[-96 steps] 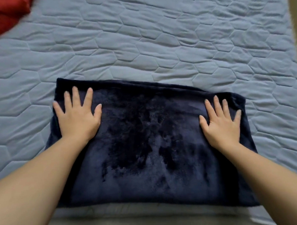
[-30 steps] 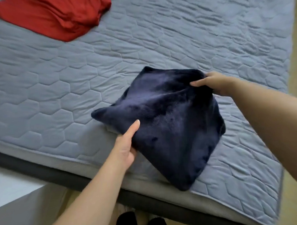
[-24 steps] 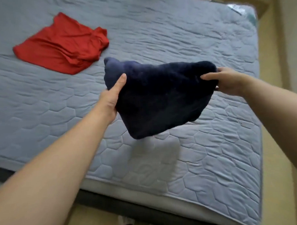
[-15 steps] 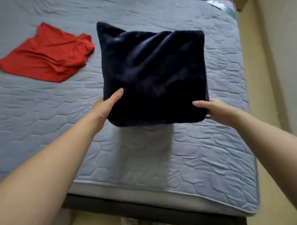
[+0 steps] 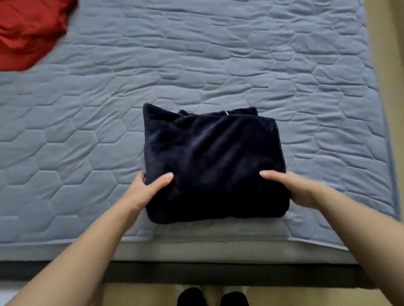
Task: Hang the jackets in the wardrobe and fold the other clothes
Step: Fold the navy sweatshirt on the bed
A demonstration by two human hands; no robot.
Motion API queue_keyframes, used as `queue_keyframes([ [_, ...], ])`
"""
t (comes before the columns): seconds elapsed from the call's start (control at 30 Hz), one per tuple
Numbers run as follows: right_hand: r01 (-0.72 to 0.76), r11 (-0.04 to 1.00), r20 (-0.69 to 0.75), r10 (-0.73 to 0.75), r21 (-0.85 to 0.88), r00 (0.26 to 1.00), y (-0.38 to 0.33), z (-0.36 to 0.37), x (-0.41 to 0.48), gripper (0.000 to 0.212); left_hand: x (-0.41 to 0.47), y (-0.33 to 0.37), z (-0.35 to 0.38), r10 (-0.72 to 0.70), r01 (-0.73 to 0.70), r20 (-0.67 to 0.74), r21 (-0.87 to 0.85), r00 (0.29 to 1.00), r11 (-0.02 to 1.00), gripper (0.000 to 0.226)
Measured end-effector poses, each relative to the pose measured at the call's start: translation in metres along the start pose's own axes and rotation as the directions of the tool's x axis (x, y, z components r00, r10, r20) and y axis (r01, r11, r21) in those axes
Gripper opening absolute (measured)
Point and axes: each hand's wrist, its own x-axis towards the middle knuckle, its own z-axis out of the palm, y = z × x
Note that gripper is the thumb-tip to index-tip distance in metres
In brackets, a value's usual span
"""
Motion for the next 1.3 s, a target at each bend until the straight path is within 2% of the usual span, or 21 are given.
queue_keyframes([
  [0.07,0.046,0.981,-0.085,-0.031,0.186,0.996,-0.021,0.003,0.007,0.043,0.008,0.022,0.001,0.055,-0.056,-0.025,-0.044,0.998,0.997,0.081],
  [0.13,0.105,0.957,-0.164,-0.062,0.271,0.985,-0.036,0.011,0.011,0.033,0.016,0.038,0.01,0.116,-0.124,-0.103,-0.076,0.988,0.989,0.044],
  [0.2,0.242,0.909,-0.26,-0.156,0.339,0.953,-0.044,0.015,0.014,0.034,0.022,0.045,0.016,0.214,-0.25,-0.273,-0.107,0.938,0.962,0.017],
  [0.3,0.383,0.842,-0.35,-0.253,0.38,0.902,-0.053,0.012,0.017,0.035,0.028,0.045,0.017,0.258,-0.334,-0.361,-0.166,0.896,0.928,0.014],
  [0.47,0.234,0.972,-0.513,-0.213,-0.024,0.832,-0.055,0.025,0.046,0.043,0.061,0.037,0.016,0.016,-0.049,-0.271,-0.115,0.963,0.992,0.027],
  [0.53,0.17,0.96,-0.634,-0.276,-0.223,0.723,-0.06,0.037,0.045,0.053,0.064,0.042,0.012,-0.031,-0.001,-0.212,-0.149,0.977,0.989,0.03],
  [0.6,0.117,0.862,-0.679,-0.465,-0.493,0.569,-0.064,0.047,0.038,0.074,0.064,0.046,0.005,0.017,-0.043,-0.25,-0.099,0.968,0.994,0.049],
  [0.63,0.084,0.783,-0.649,-0.565,-0.616,0.509,-0.07,0.053,0.031,0.081,0.063,0.05,0.001,0.099,-0.11,-0.319,-0.016,0.943,0.994,0.061],
  [0.7,0.087,0.586,-0.481,-0.734,-0.806,0.48,-0.083,0.069,0.022,0.082,0.062,0.065,-0.01,0.36,-0.317,-0.387,0.172,0.849,0.933,0.065],
  [0.77,0.187,0.369,-0.235,-0.834,-0.91,0.5,-0.1,0.09,0.024,0.073,0.069,0.087,-0.018,0.552,-0.471,-0.251,0.318,0.795,0.823,0.056],
  [0.87,0.292,0.099,0.068,-0.855,-0.951,0.514,-0.119,0.115,0.042,0.065,0.087,0.119,-0.027,0.52,-0.468,0.094,0.591,0.849,0.657,0.035],
  [0.93,0.265,-0.005,0.162,-0.801,-0.964,0.576,-0.119,0.121,0.058,0.063,0.096,0.123,-0.031,0.519,-0.447,0.148,0.731,0.842,0.516,0.013],
  [0.97,0.228,-0.044,0.179,-0.767,-0.973,0.616,-0.115,0.121,0.066,0.063,0.101,0.12,-0.034,0.514,-0.412,0.12,0.757,0.85,0.506,0.009],
  [1.03,0.158,-0.088,0.173,-0.715,-0.983,0.678,-0.105,0.122,0.079,0.063,0.108,0.107,-0.035,0.462,-0.319,0.046,0.784,0.886,0.533,0.018],
  [1.07,0.143,-0.091,0.165,-0.697,-0.986,0.697,-0.102,0.124,0.084,0.063,0.111,0.1,-0.034,0.408,-0.273,-0.013,0.722,0.913,0.635,0.019],
  [1.1,0.138,-0.084,0.158,-0.685,-0.987,0.712,-0.103,0.126,0.086,0.063,0.113,0.094,-0.033,0.317,-0.219,-0.097,0.535,0.944,0.816,0.017],
  [1.13,0.142,-0.071,0.153,-0.676,-0.987,0.721,-0.105,0.128,0.086,0.063,0.111,0.093,-0.031,0.185,-0.15,-0.142,0.226,0.972,0.962,0.011],
  [1.17,0.158,-0.058,0.155,-0.674,-0.986,0.723,-0.108,0.129,0.085,0.062,0.108,0.092,-0.031,0.072,-0.077,-0.148,-0.027,0.986,0.997,0.012],
  [1.2,0.183,-0.051,0.169,-0.677,-0.982,0.716,-0.111,0.128,0.083,0.061,0.107,0.085,-0.033,0.033,-0.047,-0.111,-0.121,0.993,0.992,0.02],
  [1.27,0.248,-0.056,0.216,-0.695,-0.967,0.686,-0.116,0.124,0.077,0.056,0.104,0.07,-0.036,0.191,-0.19,0.004,0.128,0.982,0.973,0.031],
  [1.3,0.276,-0.065,0.241,-0.7,-0.959,0.673,-0.118,0.122,0.074,0.054,0.1,0.068,-0.037,0.322,-0.331,0.079,0.301,0.943,0.894,0.032],
])
